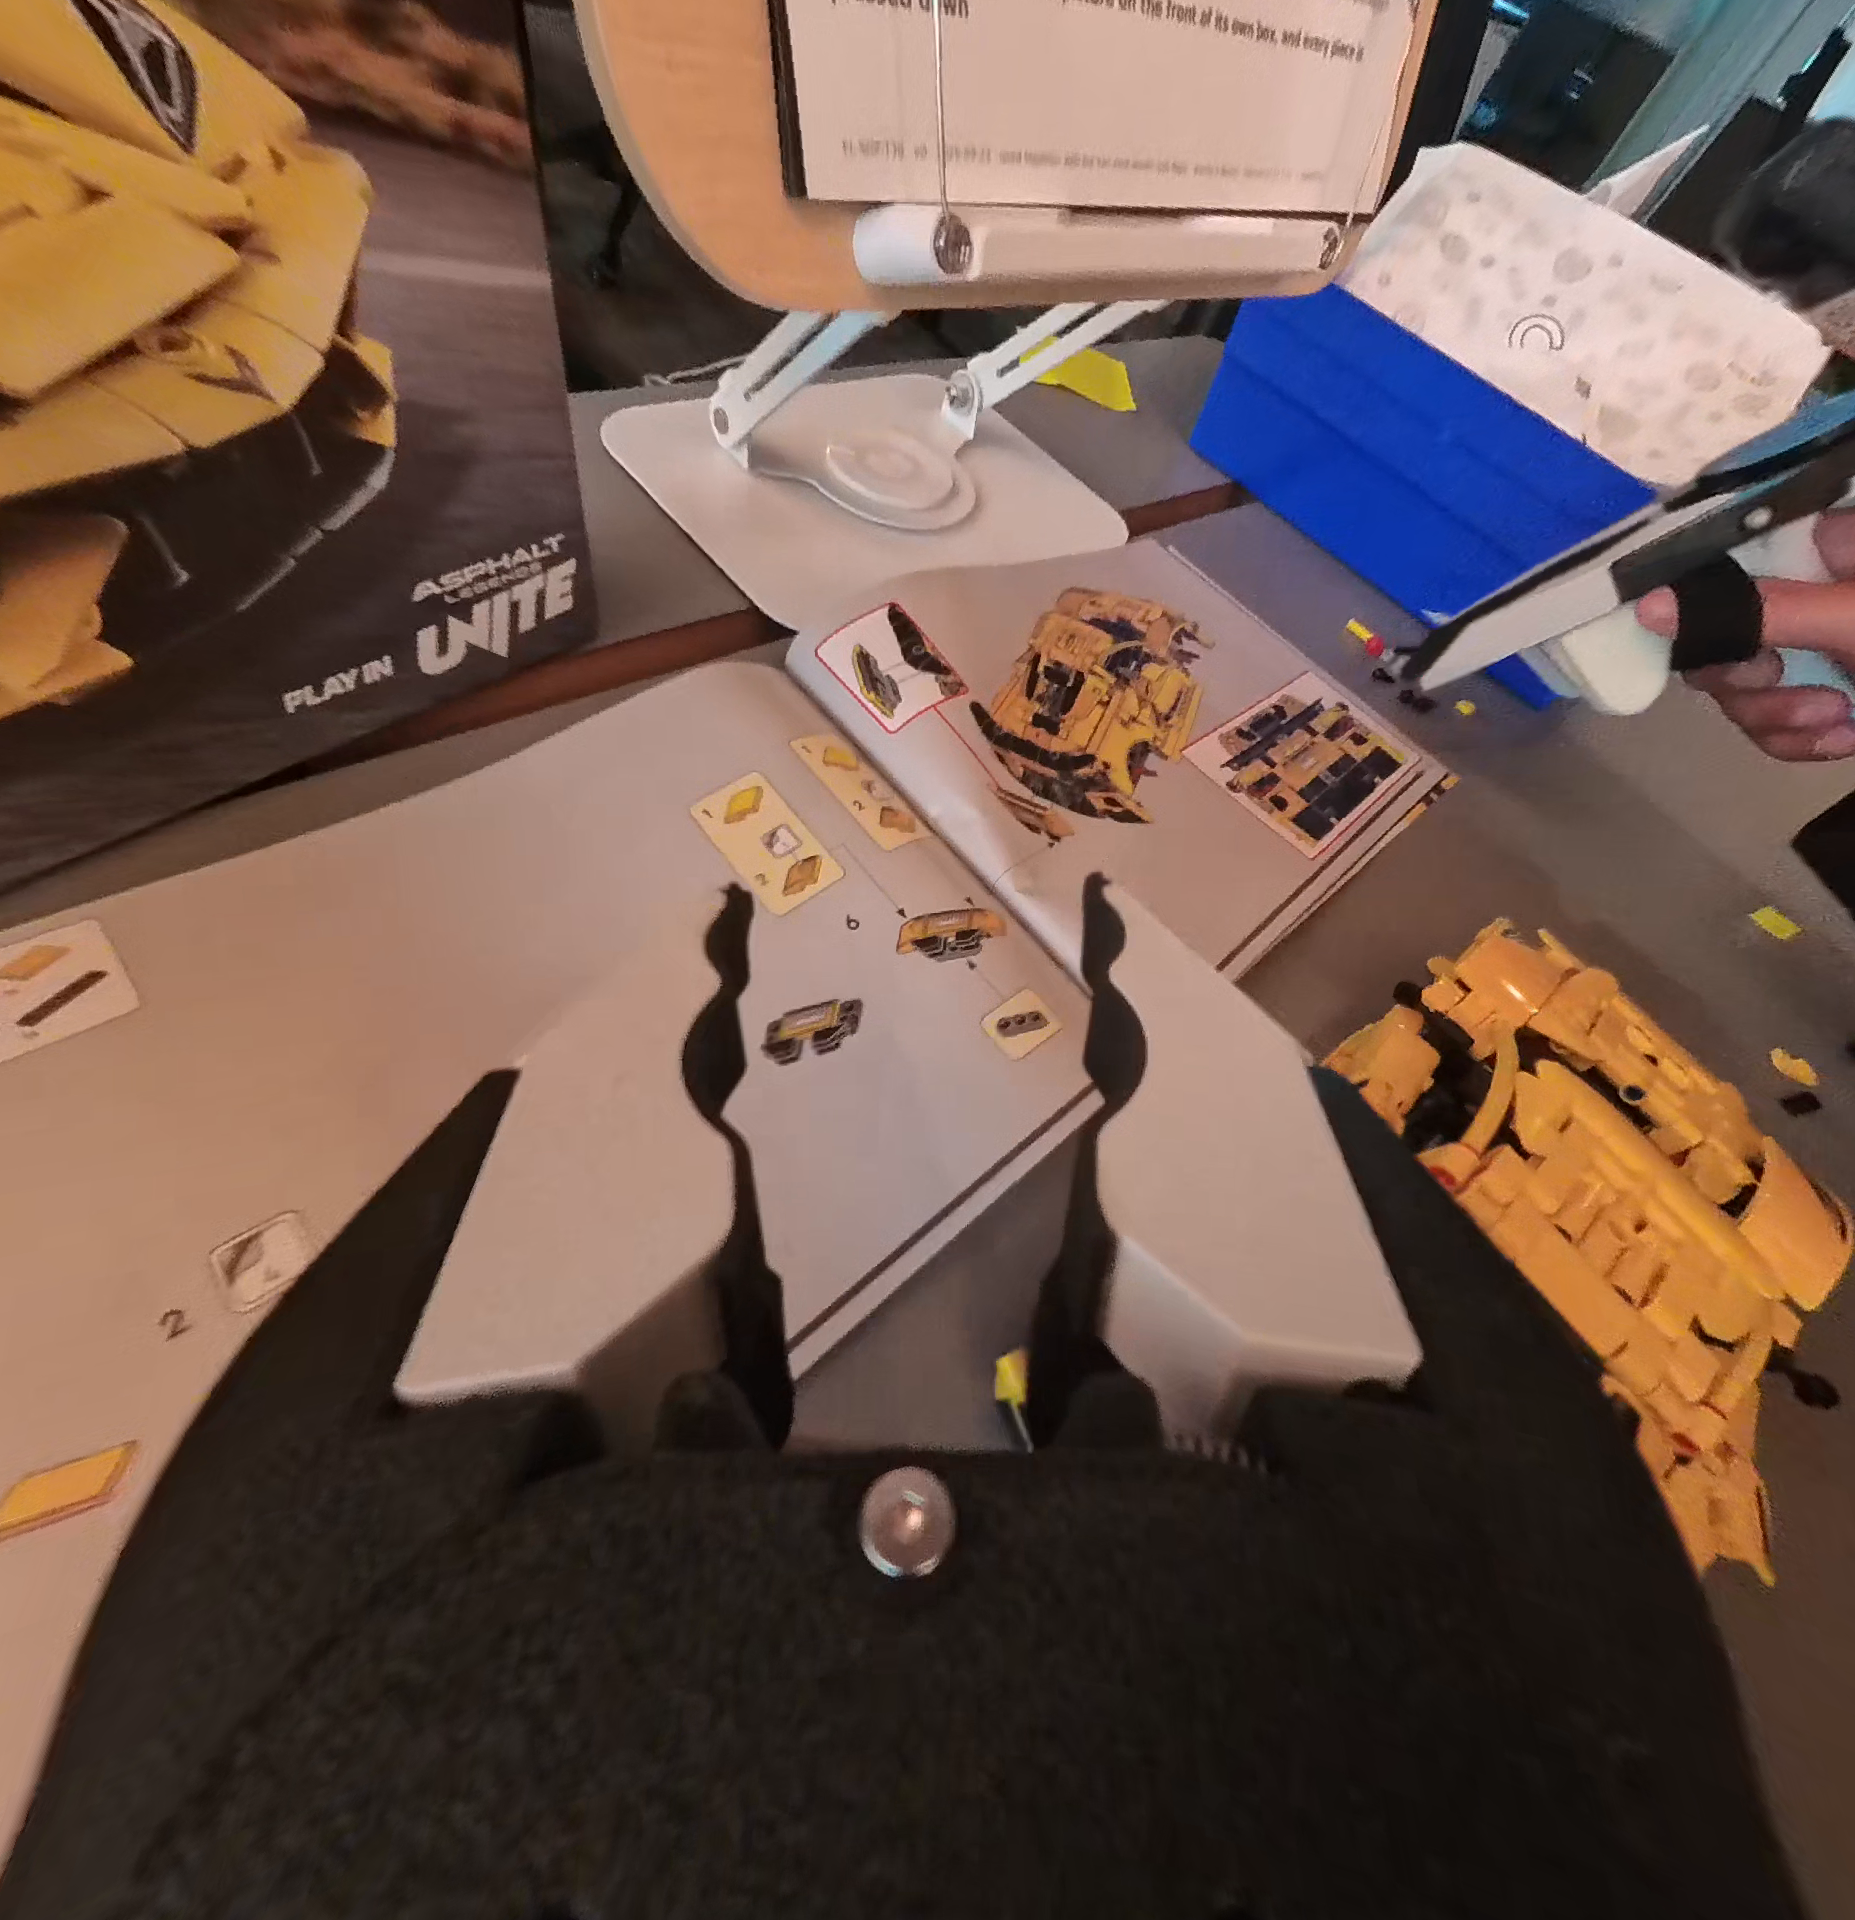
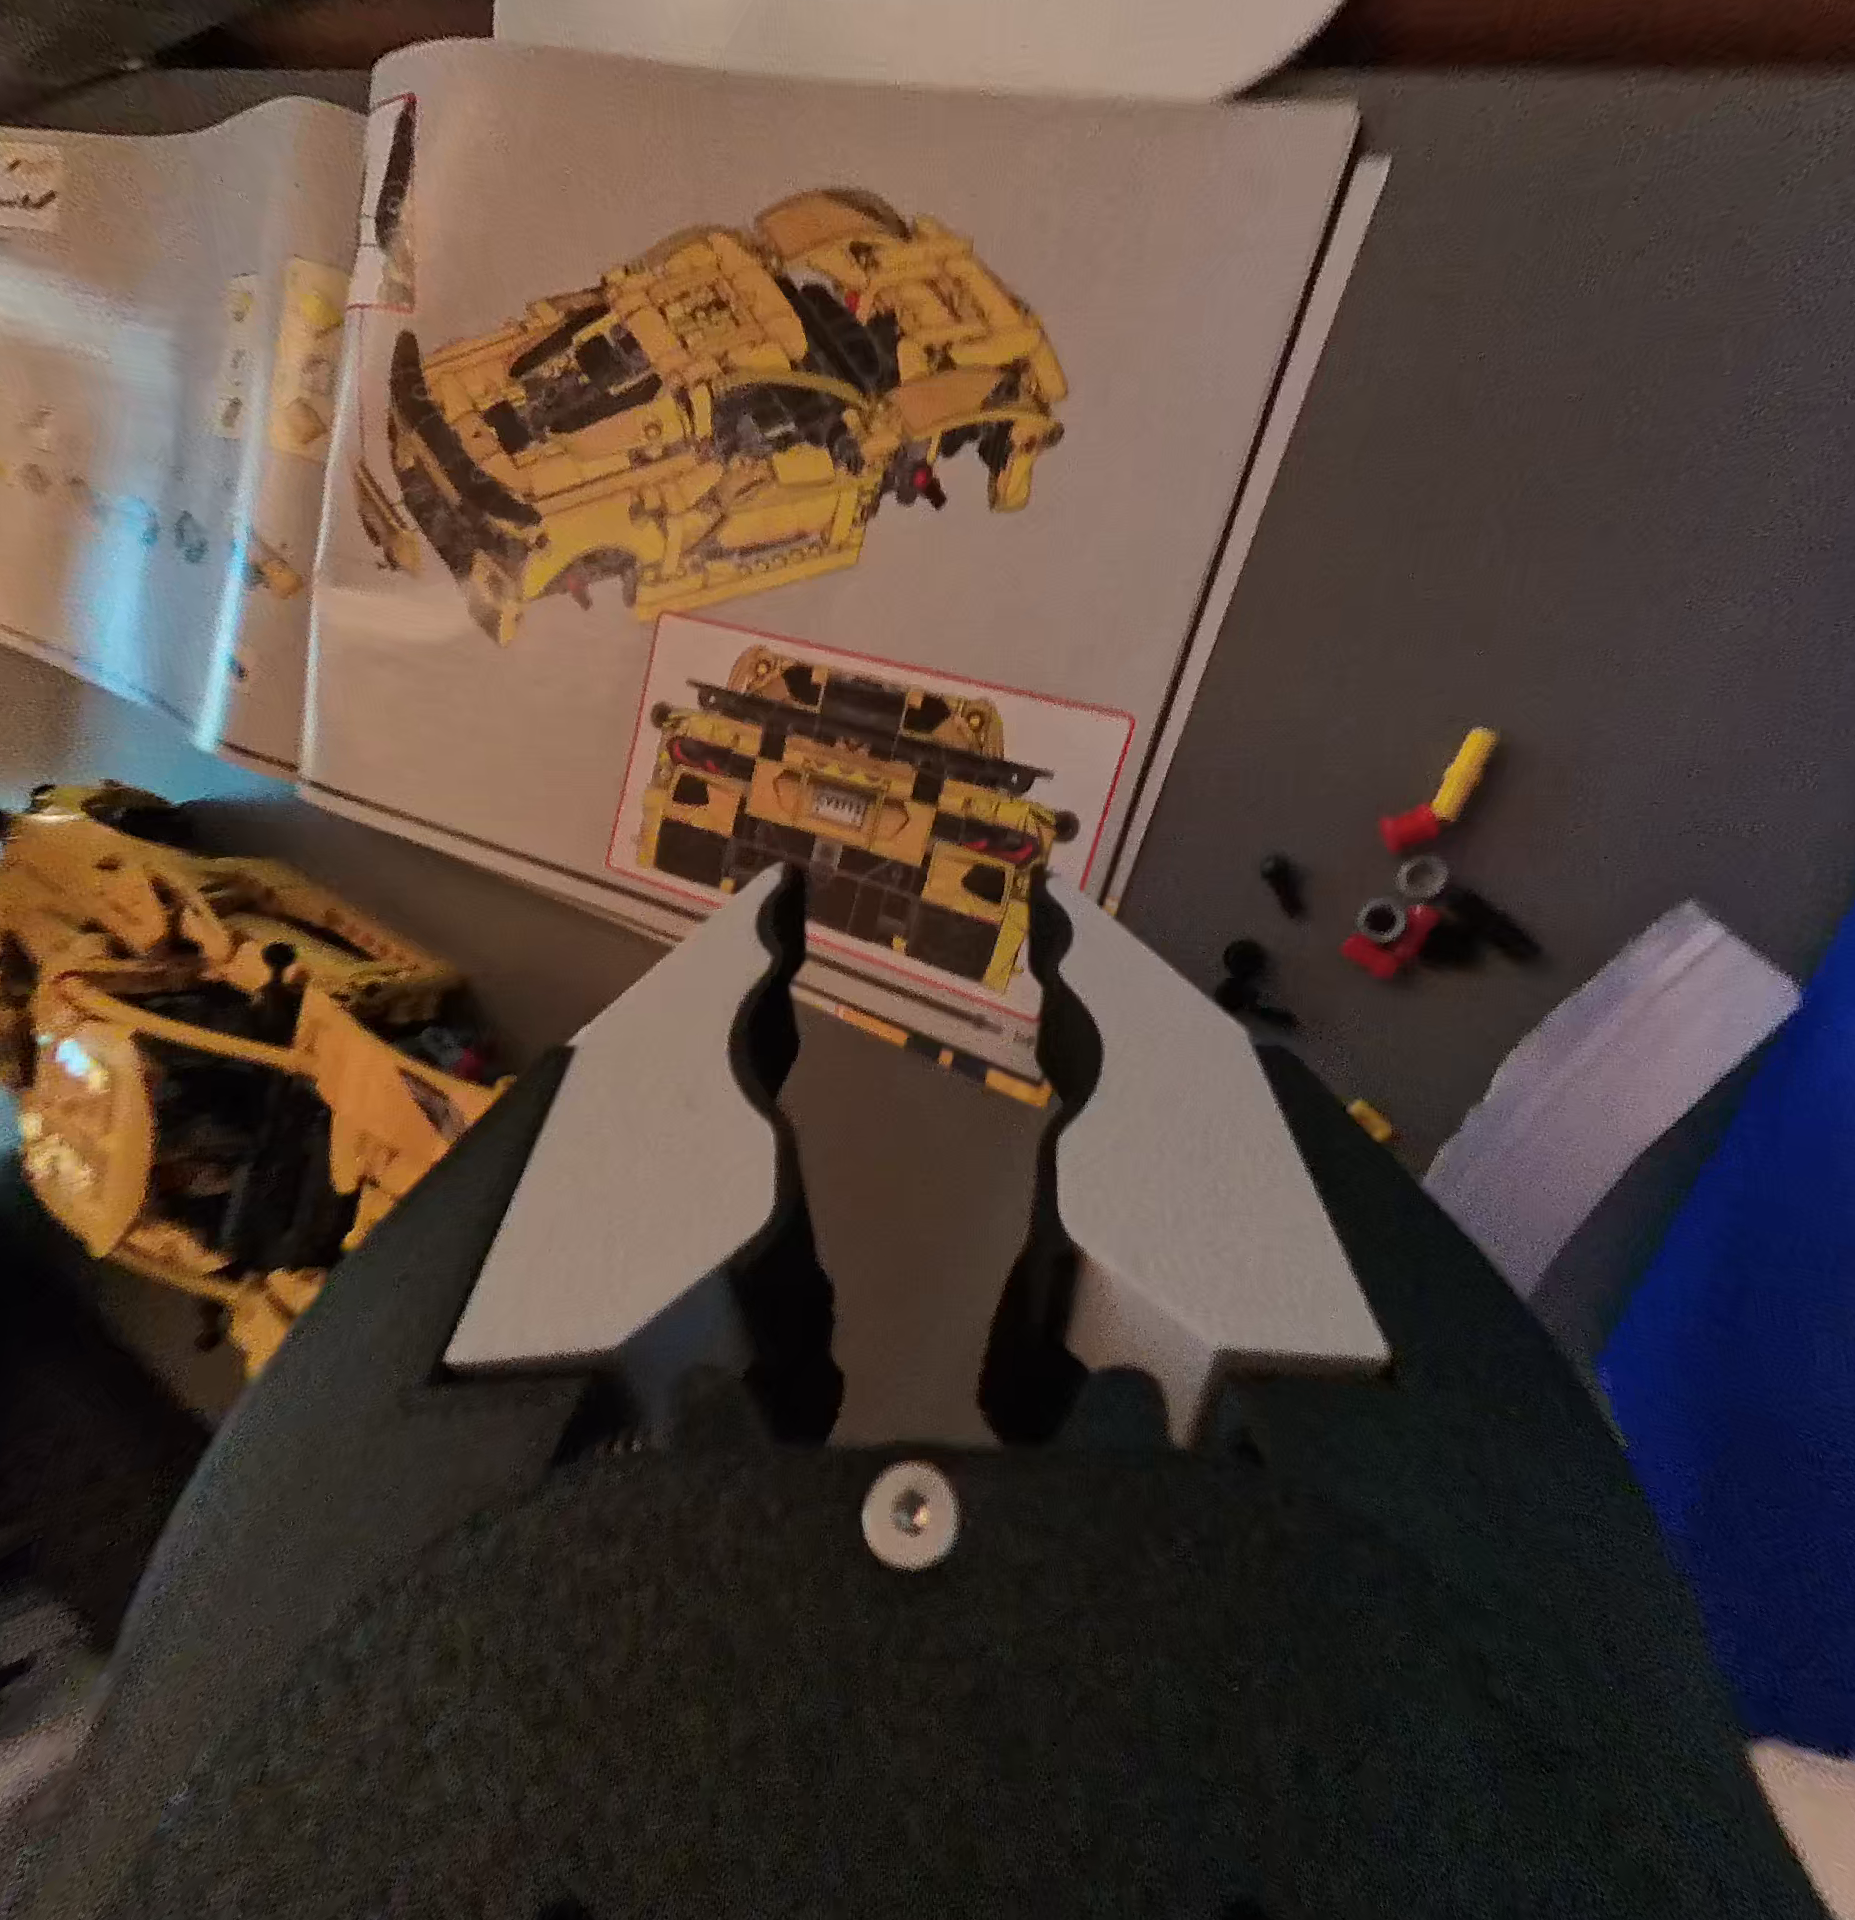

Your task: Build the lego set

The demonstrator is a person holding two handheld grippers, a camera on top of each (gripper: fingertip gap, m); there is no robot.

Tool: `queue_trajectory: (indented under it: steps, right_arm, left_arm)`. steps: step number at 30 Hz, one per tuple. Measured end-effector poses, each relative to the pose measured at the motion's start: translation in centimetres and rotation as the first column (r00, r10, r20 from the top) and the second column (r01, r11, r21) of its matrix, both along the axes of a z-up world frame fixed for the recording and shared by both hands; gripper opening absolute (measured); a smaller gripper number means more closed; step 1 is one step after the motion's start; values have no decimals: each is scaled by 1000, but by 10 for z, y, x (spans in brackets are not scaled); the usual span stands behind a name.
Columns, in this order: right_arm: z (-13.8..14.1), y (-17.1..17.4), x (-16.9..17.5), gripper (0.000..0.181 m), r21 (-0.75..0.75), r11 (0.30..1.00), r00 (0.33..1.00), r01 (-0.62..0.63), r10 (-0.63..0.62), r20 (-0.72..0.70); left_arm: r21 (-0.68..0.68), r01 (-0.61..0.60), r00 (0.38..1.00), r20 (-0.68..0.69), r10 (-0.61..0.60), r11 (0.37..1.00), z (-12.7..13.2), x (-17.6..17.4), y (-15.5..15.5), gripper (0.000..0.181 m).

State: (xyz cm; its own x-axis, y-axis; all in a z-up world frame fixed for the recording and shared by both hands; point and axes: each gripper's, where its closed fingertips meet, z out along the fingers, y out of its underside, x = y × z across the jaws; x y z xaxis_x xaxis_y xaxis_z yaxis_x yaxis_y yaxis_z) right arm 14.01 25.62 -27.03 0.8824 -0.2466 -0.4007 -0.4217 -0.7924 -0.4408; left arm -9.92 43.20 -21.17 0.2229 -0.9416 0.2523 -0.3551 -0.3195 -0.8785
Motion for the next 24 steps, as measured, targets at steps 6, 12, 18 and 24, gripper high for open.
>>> queue_trajectory:
  steps: [6,12,18,24]
  right_arm:
    - [-19,-17,-1,37,-123,992,999,-26,23,-22]
    - [-27,-29,-1,36,-184,983,999,-25,16,-50]
    - [-25,-32,-9,33,-167,985,991,-51,30,-128]
    - [-27,-36,-10,31,-201,978,993,-54,31,-117]
  left_arm:
    - [-61,212,932,-287,-220,975,-33,36,-39,46]
    - [-51,361,831,-436,-346,931,-56,53,-65,42]
    - [-56,369,805,-480,-349,928,-70,50,-65,42]
    - [-64,378,796,-487,-359,924,-72,51,-66,42]
